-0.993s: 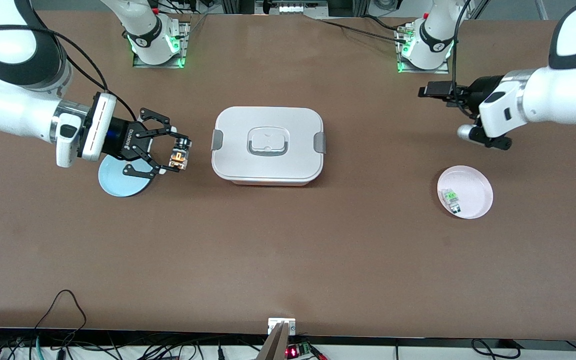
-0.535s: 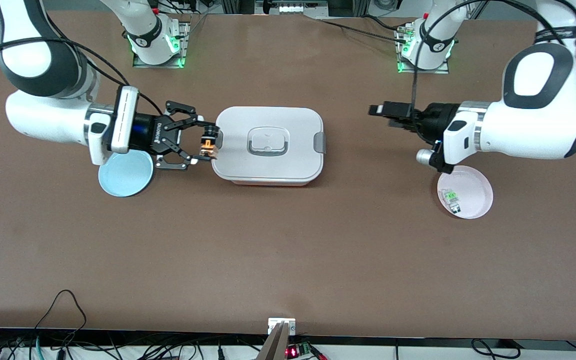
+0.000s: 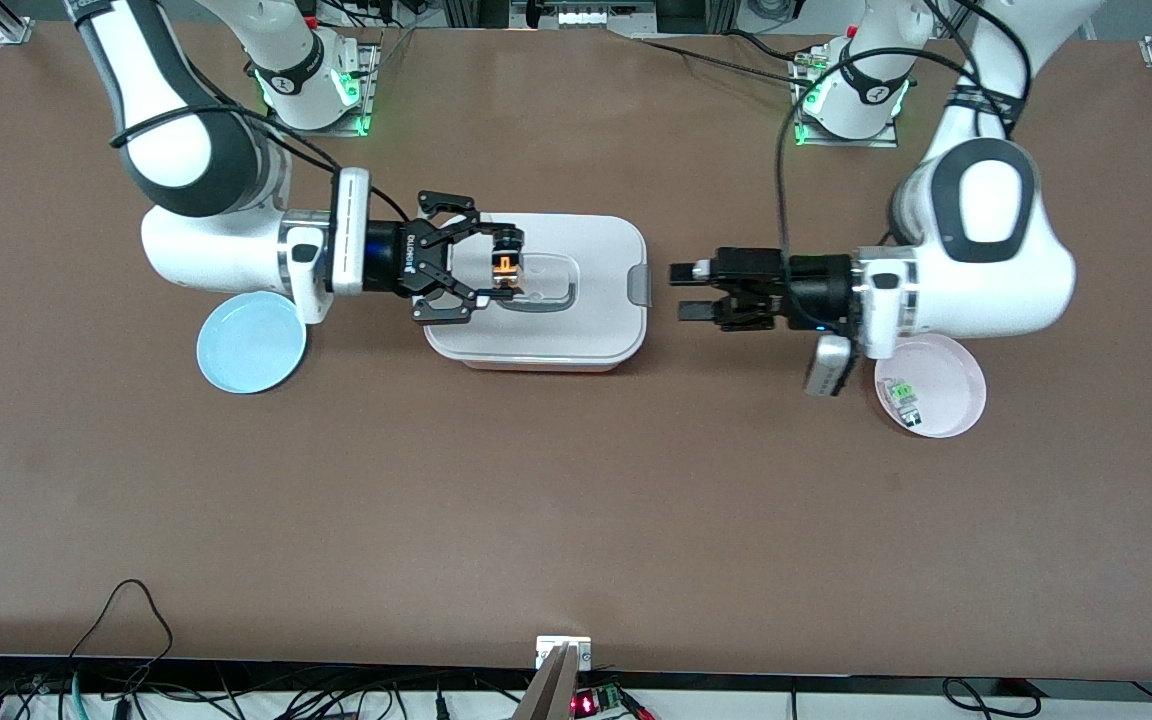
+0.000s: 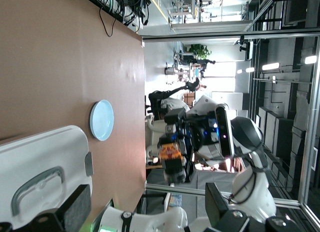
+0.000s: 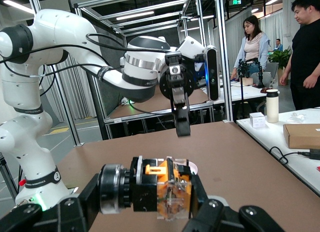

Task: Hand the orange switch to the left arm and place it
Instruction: 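Carry the switch over the box while the left gripper approaches it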

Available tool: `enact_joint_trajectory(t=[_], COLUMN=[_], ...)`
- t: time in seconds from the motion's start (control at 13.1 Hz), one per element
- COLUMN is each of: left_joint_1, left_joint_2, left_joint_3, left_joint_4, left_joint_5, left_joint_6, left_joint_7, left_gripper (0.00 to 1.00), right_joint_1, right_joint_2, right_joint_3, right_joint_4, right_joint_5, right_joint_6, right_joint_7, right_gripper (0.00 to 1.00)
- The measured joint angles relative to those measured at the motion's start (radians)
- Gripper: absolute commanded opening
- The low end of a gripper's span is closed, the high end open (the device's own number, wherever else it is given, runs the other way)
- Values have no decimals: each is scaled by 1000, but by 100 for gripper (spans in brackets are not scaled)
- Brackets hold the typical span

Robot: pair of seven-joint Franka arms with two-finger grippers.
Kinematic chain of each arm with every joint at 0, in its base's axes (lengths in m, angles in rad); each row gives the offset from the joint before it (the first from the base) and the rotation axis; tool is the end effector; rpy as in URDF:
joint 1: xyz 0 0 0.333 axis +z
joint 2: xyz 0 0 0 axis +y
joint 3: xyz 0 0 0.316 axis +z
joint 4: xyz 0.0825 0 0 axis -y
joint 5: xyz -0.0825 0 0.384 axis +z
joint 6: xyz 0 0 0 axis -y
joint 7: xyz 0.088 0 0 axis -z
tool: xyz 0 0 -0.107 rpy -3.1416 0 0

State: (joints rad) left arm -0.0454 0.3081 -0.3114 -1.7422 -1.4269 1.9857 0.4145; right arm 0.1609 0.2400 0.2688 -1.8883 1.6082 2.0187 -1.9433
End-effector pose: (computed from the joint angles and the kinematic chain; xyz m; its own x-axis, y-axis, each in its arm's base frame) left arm 0.6019 -0.2688 0.4546 0.9996 -0.0293 -0.0013 -0.0050 -0.2127 0.9771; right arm 0.5549 0.3066 0.4313 0.1657 0.1415 0.9760 0.9860 -0.0031 -0.1669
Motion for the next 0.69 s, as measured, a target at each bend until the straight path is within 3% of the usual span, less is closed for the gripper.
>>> enact_joint_trajectory(t=[0.31,0.53,0.69], left_joint_1=[-18,-16,-6], left_joint_2=[0,-1,-1], left_joint_3=[-218,-239,-238], left_joint_4=[-53,-61,-62], left_joint_5=[-133,-148,-148], left_joint_6=[347,387,387], left_joint_7=[8,8,8], left_gripper=[100,100,89], right_joint_1=[87,113,121], right_joint_2=[20,45,53], right_joint_3=[1,1,1], right_joint_4=[30,61,68], right_joint_5=[57,69,76], right_joint_6=[98,134,145], right_joint_7=[-8,-8,-8], right_gripper=[28,28,28])
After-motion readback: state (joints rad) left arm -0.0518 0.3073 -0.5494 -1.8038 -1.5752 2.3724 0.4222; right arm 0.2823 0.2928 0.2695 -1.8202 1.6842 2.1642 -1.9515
